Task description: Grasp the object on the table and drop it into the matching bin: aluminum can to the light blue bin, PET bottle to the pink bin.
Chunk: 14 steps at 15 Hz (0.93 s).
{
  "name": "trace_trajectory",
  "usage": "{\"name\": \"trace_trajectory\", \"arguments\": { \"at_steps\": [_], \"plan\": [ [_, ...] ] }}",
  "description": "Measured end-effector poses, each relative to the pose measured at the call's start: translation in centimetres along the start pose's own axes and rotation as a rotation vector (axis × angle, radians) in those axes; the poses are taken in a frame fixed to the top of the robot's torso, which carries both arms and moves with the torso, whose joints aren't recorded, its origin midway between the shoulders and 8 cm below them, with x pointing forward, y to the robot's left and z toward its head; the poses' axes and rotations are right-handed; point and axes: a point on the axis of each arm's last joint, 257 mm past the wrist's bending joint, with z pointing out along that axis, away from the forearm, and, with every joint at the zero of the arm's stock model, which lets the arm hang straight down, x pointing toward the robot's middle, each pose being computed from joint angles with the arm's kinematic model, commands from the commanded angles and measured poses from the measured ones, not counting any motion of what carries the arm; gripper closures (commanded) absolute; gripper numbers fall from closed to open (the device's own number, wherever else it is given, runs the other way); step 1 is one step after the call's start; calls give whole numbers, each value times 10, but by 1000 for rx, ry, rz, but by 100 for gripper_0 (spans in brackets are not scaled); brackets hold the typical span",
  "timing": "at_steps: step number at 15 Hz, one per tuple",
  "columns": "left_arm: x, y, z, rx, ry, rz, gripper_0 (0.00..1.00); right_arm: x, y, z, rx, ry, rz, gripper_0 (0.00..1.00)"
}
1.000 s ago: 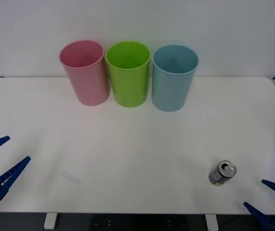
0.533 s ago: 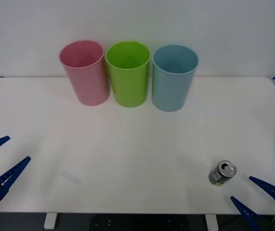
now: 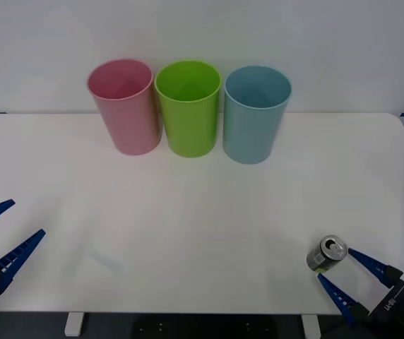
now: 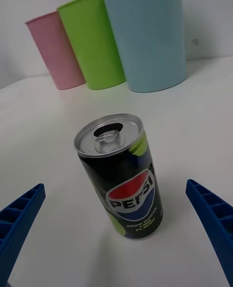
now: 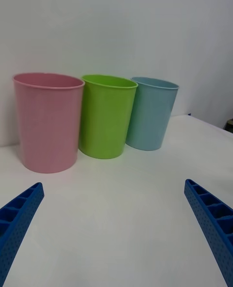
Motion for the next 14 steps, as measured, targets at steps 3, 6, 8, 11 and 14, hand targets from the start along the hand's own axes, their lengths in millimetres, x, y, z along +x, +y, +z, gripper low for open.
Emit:
{"name": "trace_trajectory", "arguments": {
  "at_steps": [3, 6, 8, 11, 14],
  "plan": [
    [0, 0, 0, 0, 0, 0, 0, 4, 0, 14, 15, 5, -3, 0],
    [0, 0, 0, 0, 0, 0, 0, 6, -3, 28, 34, 9, -20, 0],
    [0, 0, 0, 0, 0, 0, 0, 5, -3, 37, 42, 3, -25, 0],
    [0, 0, 0, 0, 0, 0, 0, 5, -3, 48, 50, -1, -32, 0],
    [0, 0, 0, 0, 0, 0, 0, 3, -4, 52, 50, -4, -48, 0]
  ]
}}
